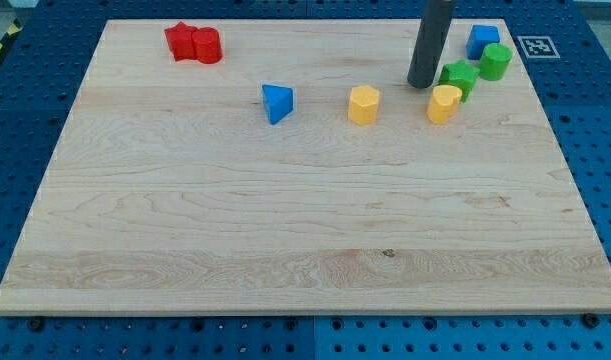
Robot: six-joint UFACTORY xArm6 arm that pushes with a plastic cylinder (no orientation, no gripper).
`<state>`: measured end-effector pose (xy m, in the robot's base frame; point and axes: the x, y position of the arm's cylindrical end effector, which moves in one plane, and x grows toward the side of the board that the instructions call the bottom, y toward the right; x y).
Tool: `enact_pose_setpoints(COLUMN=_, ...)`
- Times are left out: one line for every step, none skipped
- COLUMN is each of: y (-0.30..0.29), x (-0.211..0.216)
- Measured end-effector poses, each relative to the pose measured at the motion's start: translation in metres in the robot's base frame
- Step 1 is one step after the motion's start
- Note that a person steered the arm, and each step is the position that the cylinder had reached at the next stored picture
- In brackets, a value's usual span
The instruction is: Point your arm at top center
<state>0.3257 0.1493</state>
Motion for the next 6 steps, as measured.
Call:
enact_pose_setpoints(y=0.023, x=0.0)
enact_pose_setpoints(y=0.046, x=0.0)
enact_pose_setpoints(y=0.062, x=0.0)
enact_pose_setpoints(y=0.06, x=0.0)
enact_pose_setpoints(y=0.027, x=-0.004)
enact_pose_setpoints(y=-0.024, x=-0.036)
